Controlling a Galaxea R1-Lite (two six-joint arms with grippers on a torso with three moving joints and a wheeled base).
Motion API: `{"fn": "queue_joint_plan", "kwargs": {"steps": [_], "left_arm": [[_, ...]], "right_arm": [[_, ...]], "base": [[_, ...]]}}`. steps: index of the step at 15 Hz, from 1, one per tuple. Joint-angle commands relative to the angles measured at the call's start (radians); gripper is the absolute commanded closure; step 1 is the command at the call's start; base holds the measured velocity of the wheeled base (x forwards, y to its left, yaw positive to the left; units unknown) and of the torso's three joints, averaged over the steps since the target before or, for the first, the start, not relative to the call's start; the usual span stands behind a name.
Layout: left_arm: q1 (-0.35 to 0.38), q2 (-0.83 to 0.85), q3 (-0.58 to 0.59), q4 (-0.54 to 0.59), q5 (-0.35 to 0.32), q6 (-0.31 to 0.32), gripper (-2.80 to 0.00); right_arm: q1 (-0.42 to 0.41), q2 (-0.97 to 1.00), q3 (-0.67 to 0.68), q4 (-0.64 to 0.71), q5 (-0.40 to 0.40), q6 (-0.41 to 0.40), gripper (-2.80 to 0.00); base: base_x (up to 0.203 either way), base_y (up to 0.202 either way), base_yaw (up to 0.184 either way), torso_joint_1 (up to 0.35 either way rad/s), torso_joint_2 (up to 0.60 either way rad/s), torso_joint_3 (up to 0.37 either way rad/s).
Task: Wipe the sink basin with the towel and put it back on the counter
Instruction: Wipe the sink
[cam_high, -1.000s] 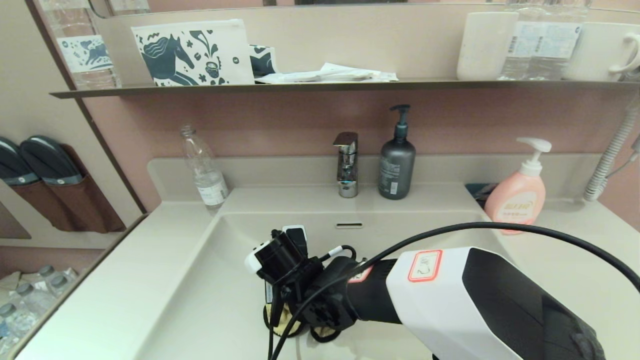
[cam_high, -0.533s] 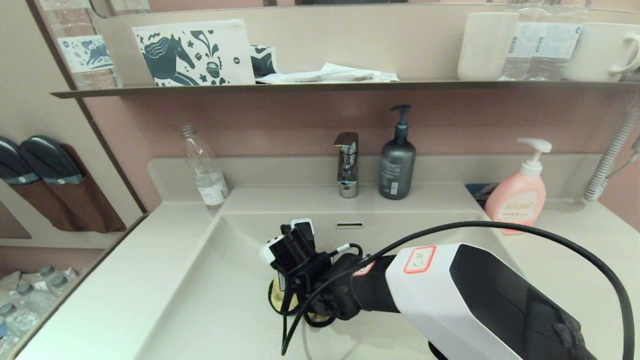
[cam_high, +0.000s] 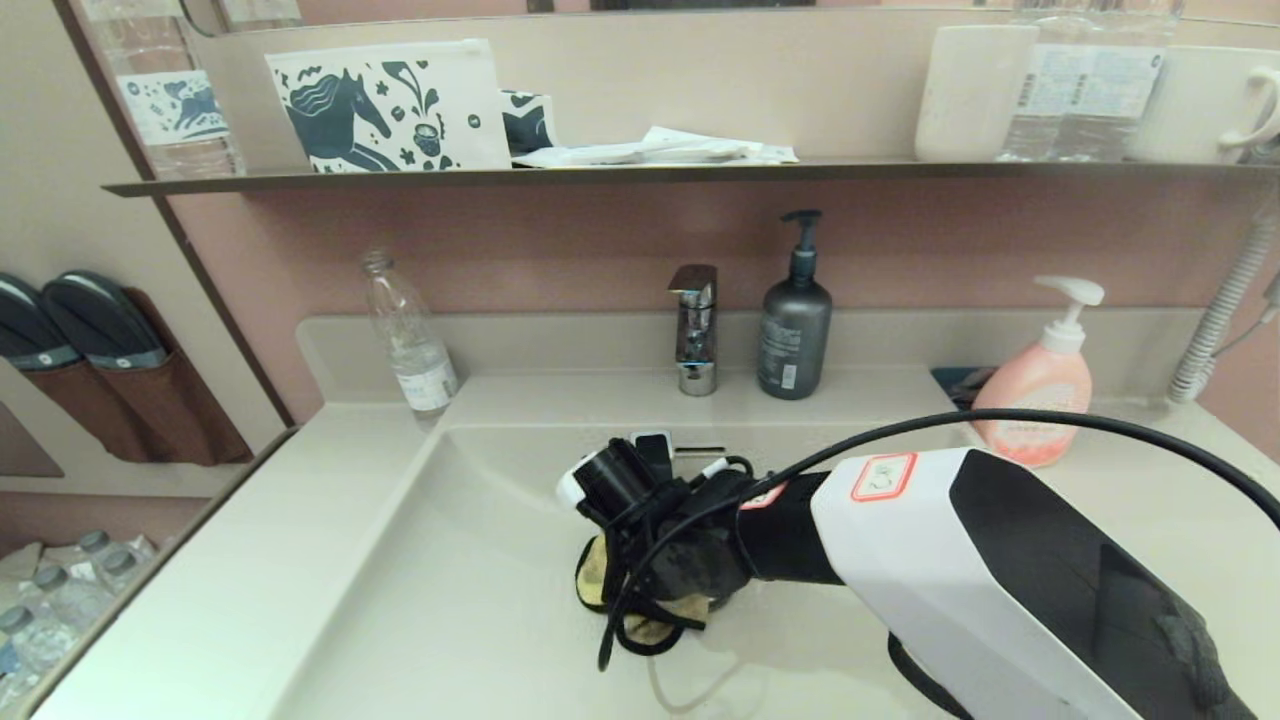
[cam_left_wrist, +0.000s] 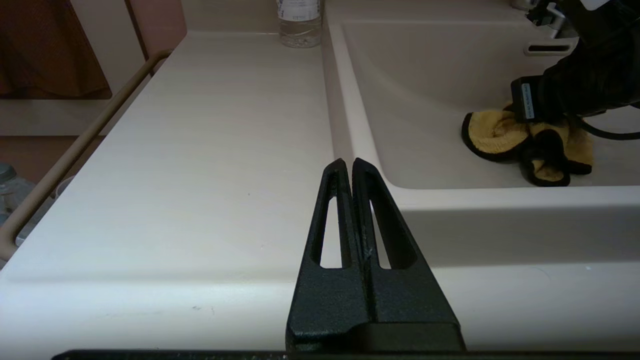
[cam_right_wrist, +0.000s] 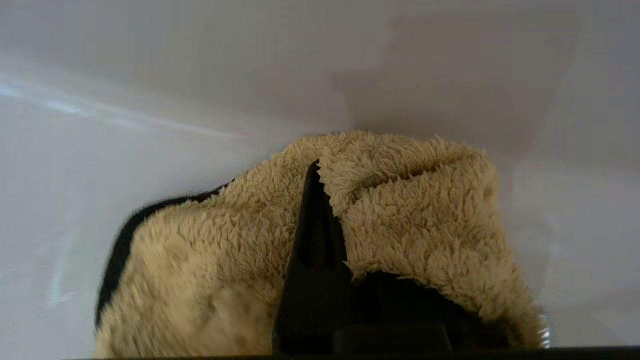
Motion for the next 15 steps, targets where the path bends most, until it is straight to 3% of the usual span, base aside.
{"fn": "queue_joint_plan", "kwargs": {"steps": [1, 10, 15], "left_arm": [[0.0, 0.0, 0.0, 0.0, 0.0, -0.001, 0.0], [0.0, 0.0, 0.0, 0.0, 0.0, -0.001, 0.0], [0.0, 0.0, 0.0, 0.0, 0.0, -0.001, 0.0]], "right_arm": [[-0.025, -0.036, 0.044, 0.005, -0.007, 0.003, 0.0], [-0.064, -0.177, 0.334, 0.009, -0.059, 0.003, 0.0], [-0.128, -0.281, 0.506, 0.007, -0.069, 0.003, 0.0]], "base": [[0.0, 0.0, 0.0, 0.0, 0.0, 0.0], [0.0, 0.0, 0.0, 0.0, 0.0, 0.0], [0.0, 0.0, 0.0, 0.0, 0.0, 0.0]]}}
